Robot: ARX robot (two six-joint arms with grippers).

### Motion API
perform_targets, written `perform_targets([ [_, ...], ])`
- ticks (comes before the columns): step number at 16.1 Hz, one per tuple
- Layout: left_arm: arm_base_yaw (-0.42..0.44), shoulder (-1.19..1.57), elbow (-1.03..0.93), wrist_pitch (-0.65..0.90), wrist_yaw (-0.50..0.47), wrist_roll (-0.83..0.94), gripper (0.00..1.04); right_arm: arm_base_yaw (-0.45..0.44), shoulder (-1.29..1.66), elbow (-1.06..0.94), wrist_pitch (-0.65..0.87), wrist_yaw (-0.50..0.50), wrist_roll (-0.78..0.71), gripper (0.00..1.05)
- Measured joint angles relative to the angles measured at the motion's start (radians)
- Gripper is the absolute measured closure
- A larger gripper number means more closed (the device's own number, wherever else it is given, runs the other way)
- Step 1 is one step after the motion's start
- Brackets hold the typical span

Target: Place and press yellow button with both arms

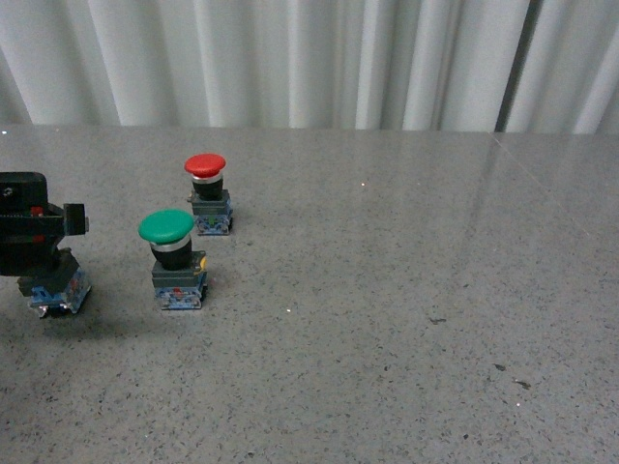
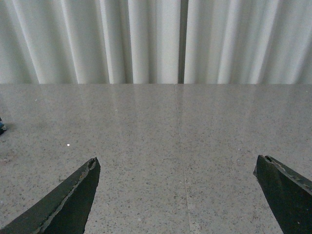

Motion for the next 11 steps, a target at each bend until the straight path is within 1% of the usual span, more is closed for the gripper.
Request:
perform_targets([
  [1, -0.005, -0.021, -0.008, -0.013, -0.005, 0.005, 0.69, 0.0, 0.0, 0.0, 0.0, 0.0, 0.0, 0.06],
  [3, -0.01, -0.077, -0.013, -0.036, -0.012, 0.018, 0.69, 0.0, 0.0, 0.0, 0.0, 0.0, 0.0, 0.06],
  [6, -0.044, -0.191, 0.008, -0.096, -0.031, 0.025, 0.7, 0.0, 0.0, 0.0, 0.0, 0.0, 0.0, 0.06],
  [7, -0.072, -0.214, 0.051, -0.107, -0.028, 0.023, 0.7, 0.0, 0.0, 0.0, 0.0, 0.0, 0.0, 0.06],
  [9, -0.144, -0.178, 0.206, -0.102, -0.031, -0.006, 0.7, 0.0, 0.0, 0.0, 0.0, 0.0, 0.0, 0.06],
  [11, -0.258, -0.064, 0.364, -0.131, -0.048, -0.067, 0.7, 0.0, 0.0, 0.0, 0.0, 0.0, 0.0, 0.06],
])
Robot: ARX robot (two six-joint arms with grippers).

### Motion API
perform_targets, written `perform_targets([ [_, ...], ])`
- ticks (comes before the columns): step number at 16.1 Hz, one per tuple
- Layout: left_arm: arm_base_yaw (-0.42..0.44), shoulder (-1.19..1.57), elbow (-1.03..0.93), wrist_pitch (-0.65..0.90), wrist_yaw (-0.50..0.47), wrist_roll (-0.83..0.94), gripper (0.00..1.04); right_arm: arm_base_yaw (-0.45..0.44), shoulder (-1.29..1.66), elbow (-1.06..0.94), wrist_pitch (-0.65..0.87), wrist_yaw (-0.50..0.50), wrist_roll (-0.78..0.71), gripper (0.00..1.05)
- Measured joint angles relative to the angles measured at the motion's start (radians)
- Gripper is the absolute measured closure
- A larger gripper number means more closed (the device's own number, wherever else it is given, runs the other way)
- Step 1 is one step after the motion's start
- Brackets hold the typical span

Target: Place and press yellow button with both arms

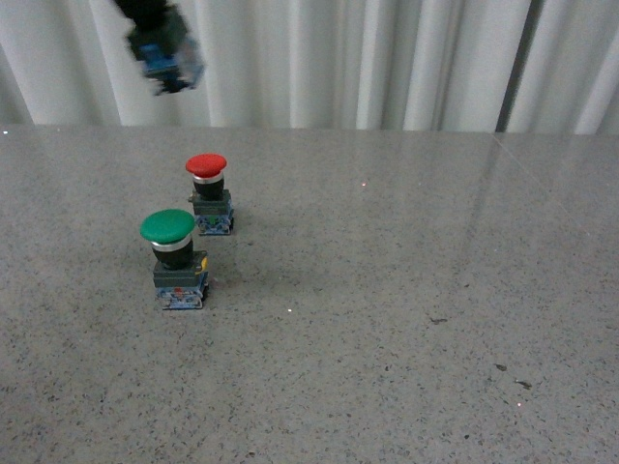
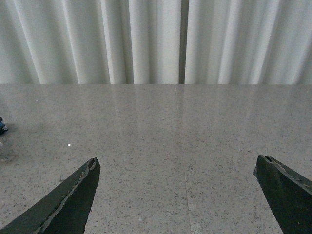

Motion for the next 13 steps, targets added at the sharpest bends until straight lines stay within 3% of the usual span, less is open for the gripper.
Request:
perform_targets([
  [3, -0.164, 0.203, 0.167, -0.016, -0.047, -0.089, 0.7, 0.0, 0.0, 0.0, 0.0, 0.0, 0.0, 0.06],
  [6, -0.284, 0.323, 0.216, 0.007, -0.062, -0.179, 0.7, 0.0, 0.0, 0.0, 0.0, 0.0, 0.0, 0.06],
  [13, -0.309, 0.459, 0.218, -0.052, -0.158, -0.296, 0.7, 0.0, 0.0, 0.0, 0.0, 0.0, 0.0, 0.06],
])
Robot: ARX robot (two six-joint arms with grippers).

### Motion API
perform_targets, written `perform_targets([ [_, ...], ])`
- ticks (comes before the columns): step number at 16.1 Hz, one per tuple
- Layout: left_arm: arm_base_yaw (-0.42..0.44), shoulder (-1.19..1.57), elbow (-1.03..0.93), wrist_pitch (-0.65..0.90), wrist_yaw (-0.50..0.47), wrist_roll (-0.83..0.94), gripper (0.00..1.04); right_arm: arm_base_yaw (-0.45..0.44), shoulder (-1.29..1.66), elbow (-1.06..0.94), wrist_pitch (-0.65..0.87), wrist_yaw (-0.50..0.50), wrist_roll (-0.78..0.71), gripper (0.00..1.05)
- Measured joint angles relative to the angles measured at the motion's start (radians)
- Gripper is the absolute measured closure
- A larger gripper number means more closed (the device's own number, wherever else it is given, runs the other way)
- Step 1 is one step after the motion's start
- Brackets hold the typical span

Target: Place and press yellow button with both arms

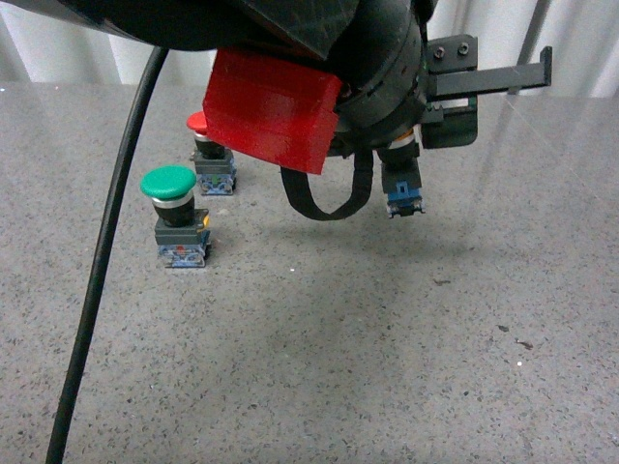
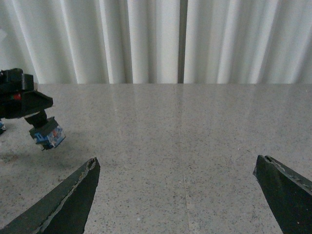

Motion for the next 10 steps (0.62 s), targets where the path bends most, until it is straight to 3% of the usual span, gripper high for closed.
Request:
perform_targets([
  [5, -0.001, 0.042, 0.0, -0.038, -0.018, -0.01, 0.67, 0.0, 0.0, 0.0, 0.0, 0.0, 0.0, 0.06],
  [10, 0.007, 0.027, -0.018, 0.021, 0.016, 0.045, 0.16, 0.0, 0.0, 0.0, 0.0, 0.0, 0.0, 0.06],
])
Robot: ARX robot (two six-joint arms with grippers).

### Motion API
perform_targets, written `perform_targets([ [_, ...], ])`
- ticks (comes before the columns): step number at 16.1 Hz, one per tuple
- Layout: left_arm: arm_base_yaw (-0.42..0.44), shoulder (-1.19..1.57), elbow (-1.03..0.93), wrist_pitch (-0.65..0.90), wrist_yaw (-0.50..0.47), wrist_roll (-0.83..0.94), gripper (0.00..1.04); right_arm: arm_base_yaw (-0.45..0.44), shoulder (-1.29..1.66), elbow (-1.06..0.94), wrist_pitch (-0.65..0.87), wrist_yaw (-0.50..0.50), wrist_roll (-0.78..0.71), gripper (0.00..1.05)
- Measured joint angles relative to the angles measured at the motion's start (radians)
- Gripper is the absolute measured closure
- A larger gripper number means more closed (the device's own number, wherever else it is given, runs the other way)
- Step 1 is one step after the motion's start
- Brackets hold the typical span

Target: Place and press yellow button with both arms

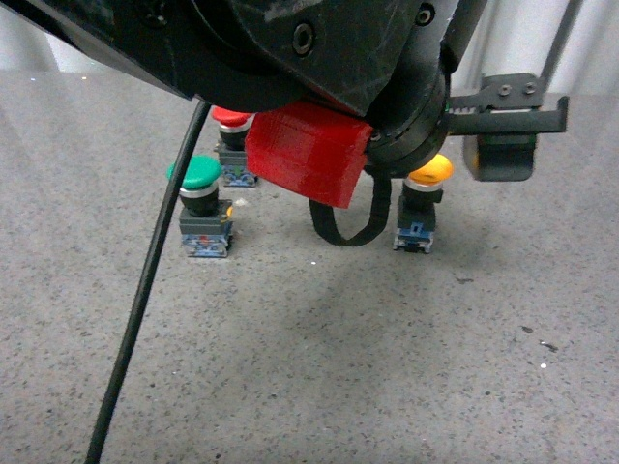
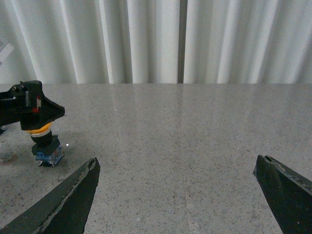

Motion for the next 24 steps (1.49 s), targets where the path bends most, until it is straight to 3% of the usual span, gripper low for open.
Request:
perform_targets([
  [1, 0.003, -0.016, -0.009, 0.018, 0.005, 0.017, 0.07, 0.0, 0.0, 0.0, 0.0, 0.0, 0.0, 0.06],
  [2, 0.011, -0.042, -0.021, 0.047, 0.0, 0.042, 0.06, 0.0, 0.0, 0.0, 0.0, 0.0, 0.0, 0.06],
  [7, 0.116, -0.309, -0.219, 0.208, -0.126, 0.327, 0.07, 0.0, 0.0, 0.0, 0.0, 0.0, 0.0, 0.06],
  [8, 0.127, -0.322, -0.23, 0.301, -0.213, 0.415, 0.07, 0.0, 0.0, 0.0, 0.0, 0.0, 0.0, 0.06],
  [10, 0.113, -0.306, -0.246, 0.404, -0.299, 0.525, 0.07, 0.0, 0.0, 0.0, 0.0, 0.0, 0.0, 0.06],
  [12, 0.099, -0.29, -0.259, 0.441, -0.315, 0.536, 0.07, 0.0, 0.0, 0.0, 0.0, 0.0, 0.0, 0.06],
  [14, 0.097, -0.288, -0.261, 0.472, -0.396, 0.531, 0.07, 0.0, 0.0, 0.0, 0.0, 0.0, 0.0, 0.06],
  [15, 0.121, -0.294, -0.29, 0.537, -0.358, 0.497, 0.13, 0.0, 0.0, 0.0, 0.0, 0.0, 0.0, 0.06],
  [16, 0.206, -0.396, -0.391, 0.467, -0.193, 0.442, 0.24, 0.0, 0.0, 0.0, 0.002, -0.002, 0.0, 0.06],
  [17, 0.435, -0.639, -0.59, 0.25, 0.123, 0.428, 0.35, 0.0, 0.0, 0.0, -0.002, 0.003, 0.0, 0.06],
  [19, 0.588, -0.776, -0.679, 0.158, 0.219, 0.415, 0.4, -0.001, 0.0, 0.0, -0.001, 0.01, 0.0, 0.06],
  [21, 0.812, -0.967, -0.772, 0.087, 0.32, 0.392, 0.47, 0.0, 0.0, 0.0, -0.001, 0.01, 0.0, 0.06],
  [23, 0.982, -1.161, -0.837, 0.056, 0.398, 0.37, 0.56, -0.001, 0.0, 0.0, 0.002, 0.01, 0.0, 0.06],
  [24, 1.028, -1.306, -0.879, 0.06, 0.511, 0.363, 0.65, 0.0, 0.0, -0.001, 0.002, -0.01, 0.0, 0.06],
])
